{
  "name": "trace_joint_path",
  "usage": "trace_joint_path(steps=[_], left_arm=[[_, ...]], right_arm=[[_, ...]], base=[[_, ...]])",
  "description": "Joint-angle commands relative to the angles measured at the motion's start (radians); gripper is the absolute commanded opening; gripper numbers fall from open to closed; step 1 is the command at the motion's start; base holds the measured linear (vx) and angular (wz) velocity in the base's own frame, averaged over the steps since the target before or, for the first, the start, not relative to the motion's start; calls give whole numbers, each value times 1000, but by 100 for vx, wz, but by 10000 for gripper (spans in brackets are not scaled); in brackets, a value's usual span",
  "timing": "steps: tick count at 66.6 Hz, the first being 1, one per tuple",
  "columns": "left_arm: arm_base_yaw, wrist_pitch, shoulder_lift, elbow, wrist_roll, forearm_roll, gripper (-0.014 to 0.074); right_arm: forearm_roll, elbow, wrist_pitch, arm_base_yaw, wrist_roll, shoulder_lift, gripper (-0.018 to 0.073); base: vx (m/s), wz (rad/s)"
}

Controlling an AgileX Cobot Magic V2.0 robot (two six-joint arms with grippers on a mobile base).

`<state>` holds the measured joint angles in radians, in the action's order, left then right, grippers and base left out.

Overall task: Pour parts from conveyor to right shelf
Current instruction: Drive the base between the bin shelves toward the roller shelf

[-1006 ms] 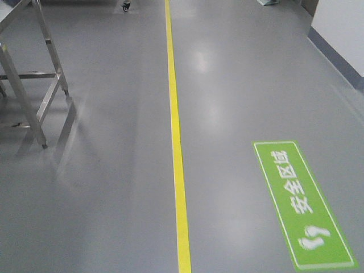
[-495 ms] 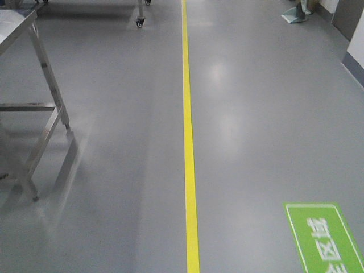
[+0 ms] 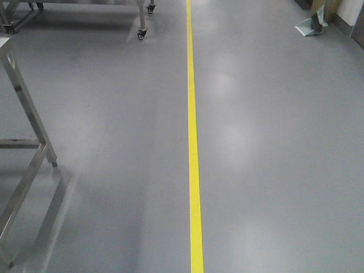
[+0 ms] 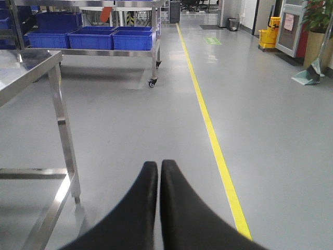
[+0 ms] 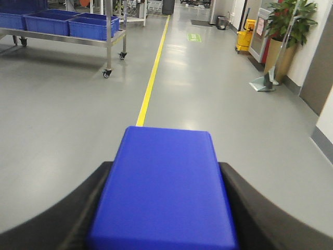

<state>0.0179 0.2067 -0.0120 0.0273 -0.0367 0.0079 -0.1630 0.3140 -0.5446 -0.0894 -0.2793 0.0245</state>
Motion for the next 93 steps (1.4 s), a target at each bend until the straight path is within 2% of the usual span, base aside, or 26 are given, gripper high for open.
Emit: trace_joint_path(steps=[1,93], left_arm=[[-8,-79,-11,-19,-8,-8,-6],[-8,-80,-11,-19,-8,-8,-6]], right_arm=[[-1,24,78,-4,-3,22,-5],[-1,24,78,-4,-3,22,-5]], base=[[80,5],[79,8]])
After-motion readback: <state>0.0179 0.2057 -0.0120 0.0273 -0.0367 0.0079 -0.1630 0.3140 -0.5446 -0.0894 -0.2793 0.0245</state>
